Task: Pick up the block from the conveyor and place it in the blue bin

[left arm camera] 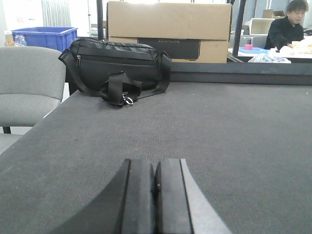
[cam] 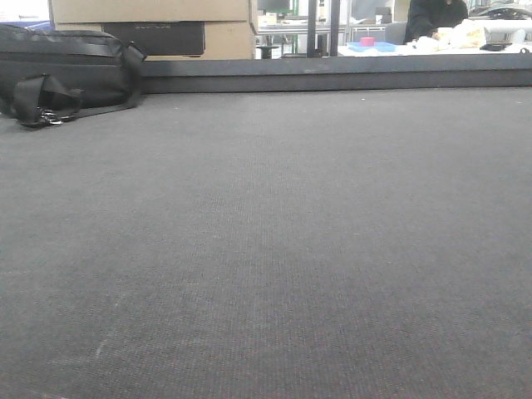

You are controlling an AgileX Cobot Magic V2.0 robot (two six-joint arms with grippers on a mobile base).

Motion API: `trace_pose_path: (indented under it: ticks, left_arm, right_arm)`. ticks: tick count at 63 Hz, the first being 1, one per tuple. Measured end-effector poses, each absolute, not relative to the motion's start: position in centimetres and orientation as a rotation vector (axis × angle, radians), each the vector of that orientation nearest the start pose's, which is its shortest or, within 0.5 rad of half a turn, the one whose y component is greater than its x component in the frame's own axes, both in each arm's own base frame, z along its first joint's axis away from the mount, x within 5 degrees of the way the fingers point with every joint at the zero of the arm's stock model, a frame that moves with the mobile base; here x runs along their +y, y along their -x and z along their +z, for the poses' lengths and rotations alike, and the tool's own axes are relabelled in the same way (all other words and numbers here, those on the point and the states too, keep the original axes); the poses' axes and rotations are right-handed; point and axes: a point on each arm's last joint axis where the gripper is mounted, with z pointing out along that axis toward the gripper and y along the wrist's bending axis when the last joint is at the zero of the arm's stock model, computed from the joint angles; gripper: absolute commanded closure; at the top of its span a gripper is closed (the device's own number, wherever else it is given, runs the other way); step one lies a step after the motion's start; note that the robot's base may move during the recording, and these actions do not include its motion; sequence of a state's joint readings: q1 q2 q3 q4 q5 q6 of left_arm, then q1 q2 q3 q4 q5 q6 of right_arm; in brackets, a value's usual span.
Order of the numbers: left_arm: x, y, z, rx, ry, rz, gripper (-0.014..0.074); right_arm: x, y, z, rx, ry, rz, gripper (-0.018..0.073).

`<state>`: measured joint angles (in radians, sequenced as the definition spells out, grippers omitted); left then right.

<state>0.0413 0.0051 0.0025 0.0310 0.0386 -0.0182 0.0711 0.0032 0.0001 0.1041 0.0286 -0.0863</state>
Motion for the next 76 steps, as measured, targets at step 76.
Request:
trace_pose_path:
  ticks: [76]
  left_arm:
    - [0.9,-19.6,33.6,2.615,0.075,0.019,0.0707]
  right_arm:
    - [2.1,-16.7,33.4,2.641,0.179,0.143,0.0721]
